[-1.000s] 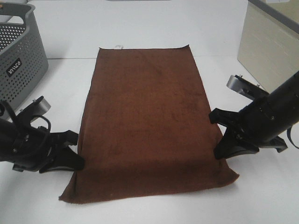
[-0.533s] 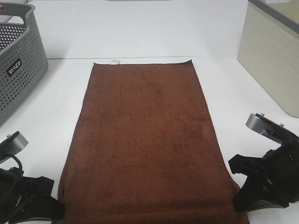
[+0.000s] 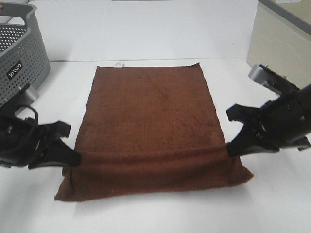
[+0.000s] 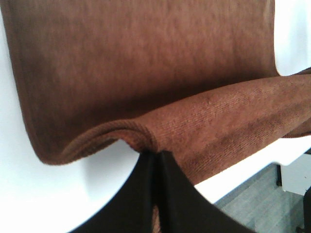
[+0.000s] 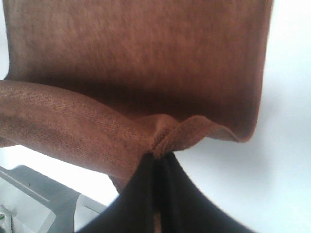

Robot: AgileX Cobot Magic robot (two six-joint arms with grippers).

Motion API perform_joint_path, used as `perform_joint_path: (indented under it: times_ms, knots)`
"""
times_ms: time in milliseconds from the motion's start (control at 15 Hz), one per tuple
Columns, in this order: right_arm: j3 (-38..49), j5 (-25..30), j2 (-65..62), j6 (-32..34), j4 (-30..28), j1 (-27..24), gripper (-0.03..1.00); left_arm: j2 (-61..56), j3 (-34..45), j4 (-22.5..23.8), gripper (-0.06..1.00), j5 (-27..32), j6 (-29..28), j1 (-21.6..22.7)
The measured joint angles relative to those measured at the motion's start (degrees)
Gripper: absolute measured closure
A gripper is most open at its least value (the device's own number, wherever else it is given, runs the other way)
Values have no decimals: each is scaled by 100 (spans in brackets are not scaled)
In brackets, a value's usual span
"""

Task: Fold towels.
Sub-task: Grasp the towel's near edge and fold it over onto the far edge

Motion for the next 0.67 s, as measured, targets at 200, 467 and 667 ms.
perform_joint_path:
  times_ms: [200, 467, 667]
  knots:
    - [-1346, 269, 751, 103, -166, 0, 97, 350, -1409, 1238, 94, -11, -1278, 0]
    - [-3398, 659, 1925, 808, -980, 0, 97, 1490, -3312, 2750, 94, 46, -2859, 17]
    - [-4996, 985, 2848, 1289, -1507, 0, 97, 2315, -4721, 2974, 94, 189, -3317, 189]
